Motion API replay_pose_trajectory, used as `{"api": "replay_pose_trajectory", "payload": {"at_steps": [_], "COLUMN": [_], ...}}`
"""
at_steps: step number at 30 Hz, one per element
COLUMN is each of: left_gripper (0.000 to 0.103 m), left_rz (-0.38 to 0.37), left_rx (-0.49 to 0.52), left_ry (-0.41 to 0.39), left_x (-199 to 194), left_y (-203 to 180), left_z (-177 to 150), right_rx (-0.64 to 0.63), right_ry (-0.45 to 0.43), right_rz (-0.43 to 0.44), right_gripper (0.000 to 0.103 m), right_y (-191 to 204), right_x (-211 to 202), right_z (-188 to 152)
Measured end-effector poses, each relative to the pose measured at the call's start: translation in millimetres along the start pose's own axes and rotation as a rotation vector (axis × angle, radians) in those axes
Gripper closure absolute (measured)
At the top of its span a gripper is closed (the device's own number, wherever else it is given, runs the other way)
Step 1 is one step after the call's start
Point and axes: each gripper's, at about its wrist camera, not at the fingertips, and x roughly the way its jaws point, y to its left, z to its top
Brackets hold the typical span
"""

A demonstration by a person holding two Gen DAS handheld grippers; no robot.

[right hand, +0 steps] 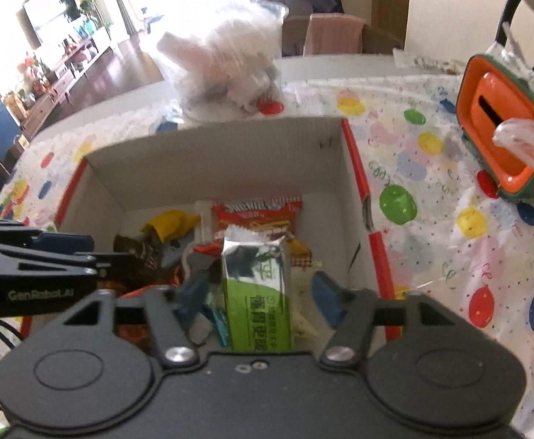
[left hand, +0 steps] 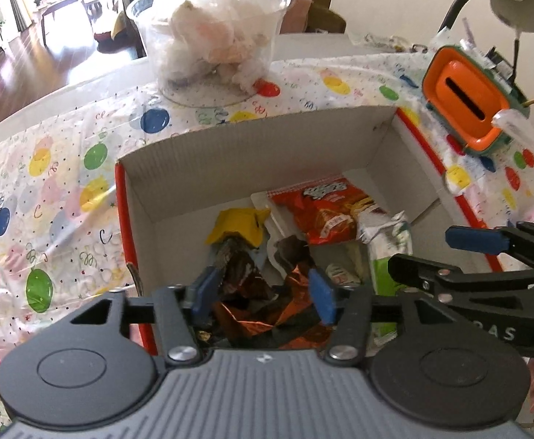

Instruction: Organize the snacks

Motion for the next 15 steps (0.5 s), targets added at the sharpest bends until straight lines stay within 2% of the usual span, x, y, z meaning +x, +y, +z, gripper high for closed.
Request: {"api": "replay_pose_trajectory", "payload": {"at_steps": [1, 6, 11, 13, 15], "left_gripper": [0.039, 0.039, 0.032, 0.032, 0.032], "left_rz": [-0.002, -0.009, 0.004, 0.000, 0.001], "left_rx": [-0.001, -0.002, 0.000, 0.000, 0.007], "left_ry": [-0.012, -0.051, -0.100, -0.114, -0.132], "left_x": [-4, -19, -37, -45, -54], "left_y": [0, 0, 1, 1, 1], "left_z": [-1, -6, -12, -16, -20], "right_rx": [-0.003, 0.004, 0.001, 0.004, 0.013], "right_ry": [-0.005, -0.038, -0.090, -0.115, -0.141], "right_rz": [0.007, 0.034, 0.049, 0.045, 0.041], "right_gripper": [0.031, 0.020, 0.012, 0.004, 0.004], "right_y": [1, 0, -1, -2, -3], "right_x": [-4, -22, -41, -48, -54], "right_z": [0, -4, -7, -9, -11]}}
